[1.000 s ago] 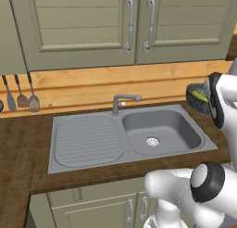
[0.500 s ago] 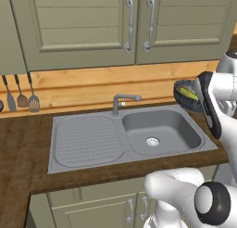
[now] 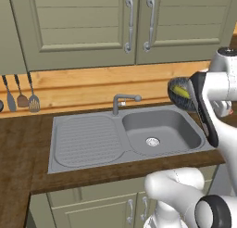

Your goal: Pick the cucumber from the sink and place it in the bowl. Then pick the bowl and place it in the microwave. Then close the microwave door and press the start button.

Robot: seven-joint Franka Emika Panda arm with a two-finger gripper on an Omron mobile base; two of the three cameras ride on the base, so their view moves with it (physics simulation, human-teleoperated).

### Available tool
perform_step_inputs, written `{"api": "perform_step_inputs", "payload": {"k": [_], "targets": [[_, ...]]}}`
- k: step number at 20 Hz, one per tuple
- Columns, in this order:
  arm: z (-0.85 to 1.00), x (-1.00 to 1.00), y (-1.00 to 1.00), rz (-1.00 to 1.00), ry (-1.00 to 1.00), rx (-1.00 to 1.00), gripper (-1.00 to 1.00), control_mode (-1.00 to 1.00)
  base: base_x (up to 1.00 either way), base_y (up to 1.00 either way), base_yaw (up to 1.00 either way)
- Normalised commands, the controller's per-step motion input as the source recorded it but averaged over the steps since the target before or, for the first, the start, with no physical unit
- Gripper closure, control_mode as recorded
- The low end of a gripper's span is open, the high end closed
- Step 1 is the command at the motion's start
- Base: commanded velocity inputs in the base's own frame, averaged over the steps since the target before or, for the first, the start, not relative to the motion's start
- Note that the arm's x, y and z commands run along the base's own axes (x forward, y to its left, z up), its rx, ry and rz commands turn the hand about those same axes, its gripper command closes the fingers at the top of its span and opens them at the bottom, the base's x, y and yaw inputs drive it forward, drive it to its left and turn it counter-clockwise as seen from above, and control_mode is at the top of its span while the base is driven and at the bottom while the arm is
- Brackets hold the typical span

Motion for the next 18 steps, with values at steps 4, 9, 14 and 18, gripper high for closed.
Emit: {"api": "perform_step_inputs", "payload": {"k": [4, 9, 14, 18], "targets": [[0.56, -0.55, 0.30, 0.09, -0.06, 0.00, 1.00, -1.00, 0.00, 0.00, 0.00], [0.33, -0.77, 0.45, 0.11, -0.10, -0.01, 1.00, -1.00, 0.00, 0.00, 0.00], [0.03, -0.16, 0.10, 0.02, -0.02, -0.01, 1.00, 1.00, -0.52, -0.12, 0.00], [0.00, 0.00, 0.00, 0.00, 0.00, 0.00, 1.00, 1.00, -0.44, -0.84, -0.31]]}}
